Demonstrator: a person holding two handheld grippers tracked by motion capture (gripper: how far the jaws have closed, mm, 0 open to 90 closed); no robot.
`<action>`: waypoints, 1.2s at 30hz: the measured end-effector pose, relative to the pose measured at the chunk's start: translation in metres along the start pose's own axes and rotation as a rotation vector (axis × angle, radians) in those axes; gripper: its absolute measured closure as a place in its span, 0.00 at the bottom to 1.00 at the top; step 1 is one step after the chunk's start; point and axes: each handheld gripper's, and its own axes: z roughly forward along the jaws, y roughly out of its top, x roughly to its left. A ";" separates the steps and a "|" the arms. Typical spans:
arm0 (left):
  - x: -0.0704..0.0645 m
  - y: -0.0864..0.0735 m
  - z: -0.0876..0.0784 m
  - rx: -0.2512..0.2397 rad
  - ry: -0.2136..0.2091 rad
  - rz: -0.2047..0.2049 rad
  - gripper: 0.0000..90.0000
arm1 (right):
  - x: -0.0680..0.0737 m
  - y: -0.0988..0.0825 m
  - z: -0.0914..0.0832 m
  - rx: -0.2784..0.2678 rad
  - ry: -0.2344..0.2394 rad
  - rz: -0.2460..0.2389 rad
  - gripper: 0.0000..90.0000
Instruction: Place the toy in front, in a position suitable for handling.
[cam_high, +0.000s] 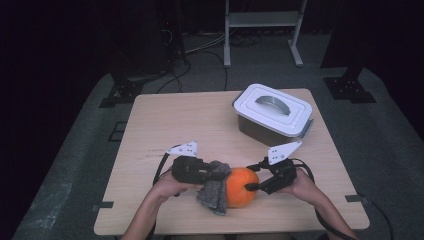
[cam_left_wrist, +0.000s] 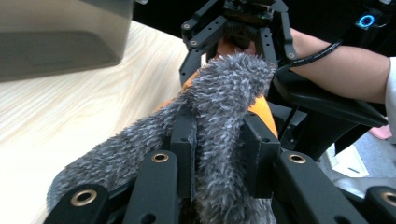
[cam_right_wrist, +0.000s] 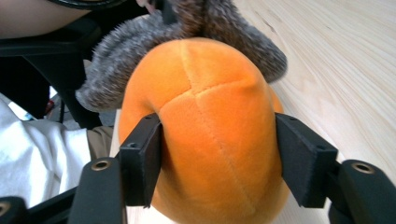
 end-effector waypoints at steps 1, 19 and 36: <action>0.000 0.001 0.002 0.001 -0.005 0.002 0.77 | 0.001 -0.001 -0.002 0.008 -0.012 0.010 0.38; -0.006 0.014 0.035 0.025 -0.023 0.002 0.77 | 0.024 0.006 -0.021 0.043 -0.136 0.035 0.26; -0.003 -0.002 0.032 0.060 -0.012 -0.019 0.77 | 0.016 -0.018 -0.021 0.041 -0.068 0.018 0.35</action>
